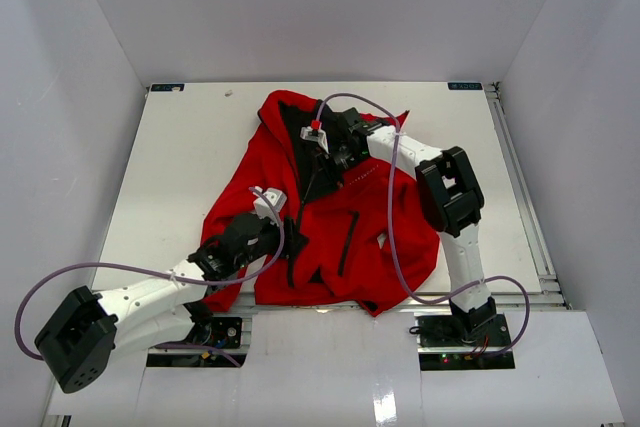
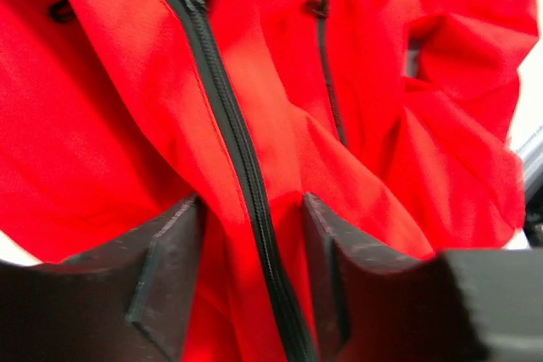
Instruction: Zip up the jacket
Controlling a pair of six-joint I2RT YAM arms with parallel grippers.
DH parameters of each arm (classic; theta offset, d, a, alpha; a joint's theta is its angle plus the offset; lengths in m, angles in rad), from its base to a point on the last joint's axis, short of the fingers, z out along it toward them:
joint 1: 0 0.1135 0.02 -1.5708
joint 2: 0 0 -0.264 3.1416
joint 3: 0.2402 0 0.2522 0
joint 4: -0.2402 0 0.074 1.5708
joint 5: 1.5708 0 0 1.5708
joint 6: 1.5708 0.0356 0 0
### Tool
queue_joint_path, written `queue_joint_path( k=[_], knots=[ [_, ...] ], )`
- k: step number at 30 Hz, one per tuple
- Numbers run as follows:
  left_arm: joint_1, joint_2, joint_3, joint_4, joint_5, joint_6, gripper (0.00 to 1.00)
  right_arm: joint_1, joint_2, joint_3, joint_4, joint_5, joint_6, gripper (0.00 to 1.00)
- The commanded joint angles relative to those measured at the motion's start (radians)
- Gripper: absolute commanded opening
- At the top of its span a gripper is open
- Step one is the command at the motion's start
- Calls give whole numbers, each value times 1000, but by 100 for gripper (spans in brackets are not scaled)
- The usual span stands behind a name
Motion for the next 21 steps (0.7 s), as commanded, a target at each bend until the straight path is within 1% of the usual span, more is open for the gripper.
queue_joint_path(
  k=[1,7,9,11,13,14,17,19,21],
  knots=[
    [-4,16,89,-59,-70,-36,66,36,-98,-55,-37,-10,-40,8],
    [-3,69,165,-68,-157,-31,71,41,-179,-176,10,-14,-48,8],
    [-2,108,191,-79,-169,-20,71,41,-207,-209,66,8,-8,8],
    [-1,147,205,-75,-168,-10,71,42,-235,-240,144,46,66,8],
    [0,185,210,-67,-156,1,68,41,-256,-264,200,86,123,8],
    [1,194,209,-61,-154,5,65,40,-257,-264,202,96,131,8],
    [4,202,198,-32,-144,18,51,39,-255,-265,211,128,146,8],
    [5,179,180,-6,-140,26,31,40,-255,-290,215,164,154,8],
    [4,148,153,27,-131,37,17,41,-266,-321,244,186,168,8]
  ],
)
